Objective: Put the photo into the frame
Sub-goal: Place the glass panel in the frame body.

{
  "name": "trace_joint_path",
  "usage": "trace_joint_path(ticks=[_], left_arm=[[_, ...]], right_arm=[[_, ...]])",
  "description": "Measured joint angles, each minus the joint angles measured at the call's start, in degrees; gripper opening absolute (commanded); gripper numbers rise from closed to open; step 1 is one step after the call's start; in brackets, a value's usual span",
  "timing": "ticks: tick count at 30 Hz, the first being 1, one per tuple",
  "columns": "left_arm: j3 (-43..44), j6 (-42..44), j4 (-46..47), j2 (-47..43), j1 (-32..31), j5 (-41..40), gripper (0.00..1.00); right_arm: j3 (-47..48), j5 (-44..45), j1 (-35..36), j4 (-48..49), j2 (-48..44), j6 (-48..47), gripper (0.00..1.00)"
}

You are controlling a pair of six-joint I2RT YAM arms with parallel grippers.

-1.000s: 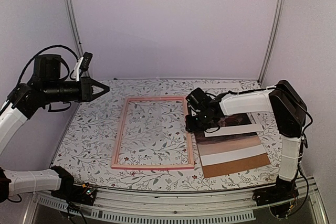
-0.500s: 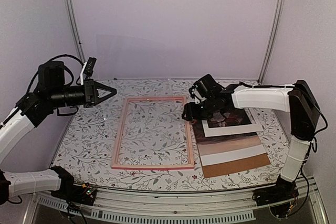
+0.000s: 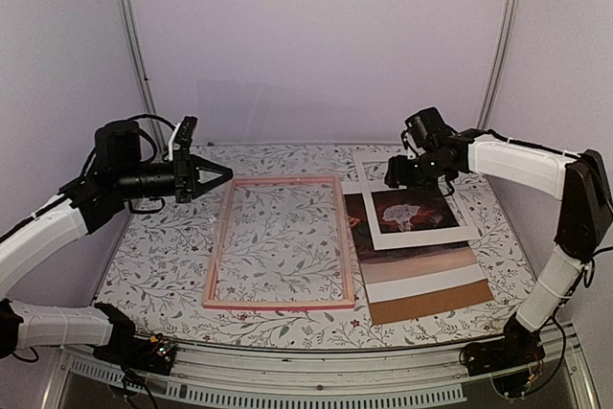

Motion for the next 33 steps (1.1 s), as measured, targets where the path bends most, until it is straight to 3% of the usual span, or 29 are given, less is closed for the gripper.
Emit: trace_joint_path(ticks=[11,25,33], left_arm=[[-2.45,-1.4,9.05,14.1,0.68,4.2,0.0],[1.66,7.26,4.66,34.71,6.47,9.94,0.0],[3.23,11.28,1.36,40.61,7.61,11.96,0.0]], right_arm=[[-1.9,0.61,-1.99,-1.57,-2.75,-1.53,0.68],[-4.33,-1.14,-1.99,-0.2,-2.71,-1.9,0.68],[-5.18,-2.32,-1.99,0.83,-2.6,-2.4,0.67]])
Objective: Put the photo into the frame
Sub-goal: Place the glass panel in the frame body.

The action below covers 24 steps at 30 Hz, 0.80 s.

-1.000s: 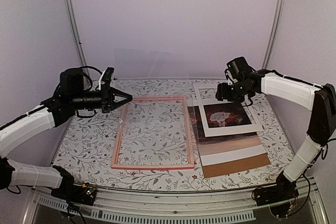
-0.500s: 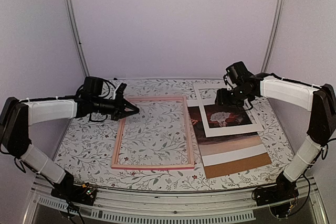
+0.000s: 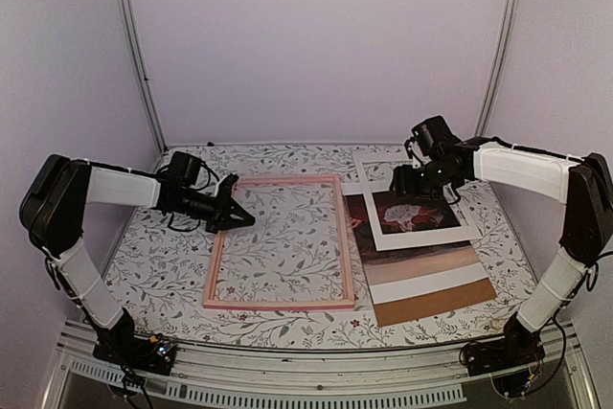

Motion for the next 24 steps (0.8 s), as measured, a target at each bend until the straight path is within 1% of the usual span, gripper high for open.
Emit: trace_joint_path(ticks=[9,24], left_arm=[[1.36,3.5,-3.82,0.5,1.18,-0.61,0.0],[7.63,10.69,-12.85,2.91,2.91,-6.21,0.0]], right_arm=[[-0.87,-1.11,0.0,1.36,0.76,-0.26,0.67],[-1.64,-3.54,0.0,1.88,1.01,-0.37,0.67]])
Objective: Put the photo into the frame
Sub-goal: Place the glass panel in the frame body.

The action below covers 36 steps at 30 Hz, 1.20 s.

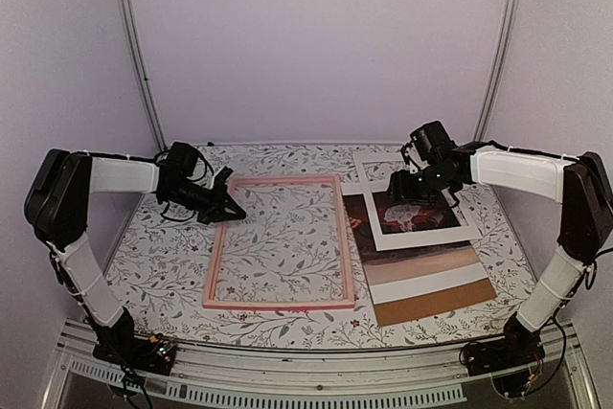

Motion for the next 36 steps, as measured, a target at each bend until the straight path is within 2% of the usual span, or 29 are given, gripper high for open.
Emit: trace_joint_path(ticks=[19,36], left_arm=[[4.79,5.42,-6.91,3.3,0.66,-1.68,0.0],[5.95,7.02,-8.92,4.11,0.68,-3.04,0.0]], right_arm=[[-0.11,-1.27,0.46,0.76,1.25,-0.02,0.67],[-0.44,-1.38,0.81,0.85,1.57,-0.02,0.67]])
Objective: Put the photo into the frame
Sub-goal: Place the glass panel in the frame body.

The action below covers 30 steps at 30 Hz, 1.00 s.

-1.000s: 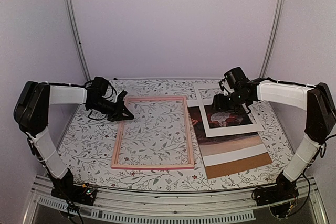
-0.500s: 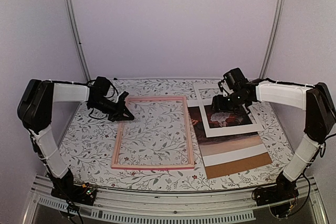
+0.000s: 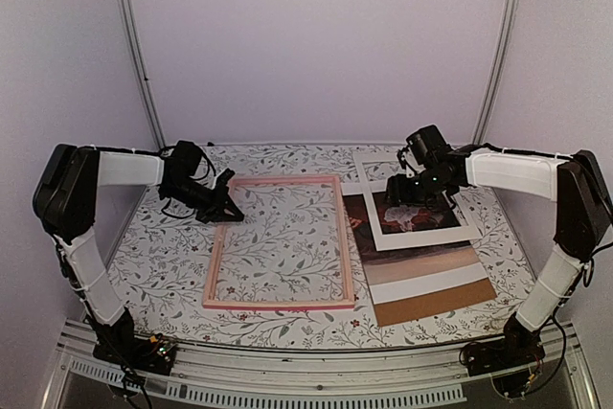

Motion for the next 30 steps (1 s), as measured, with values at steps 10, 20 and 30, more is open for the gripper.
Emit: trace_joint_path(ticks=[10,20,30], left_arm=[[0.02,0.28,-0.5,0.04,0.0,-0.94,0.0],[0.02,0.28,-0.48,0.46,0.0,-1.11,0.0],[0.02,0.28,-0.48,0.76,0.0,-1.42,0.0]], right_arm=[[0.0,-0.04,0.0,0.0,0.0,0.0,0.67],[0.0,-0.09,0.37,0.0,0.02,-0.02,0.67],[0.0,-0.57,0.76,0.02,0.28,-0.04,0.67]])
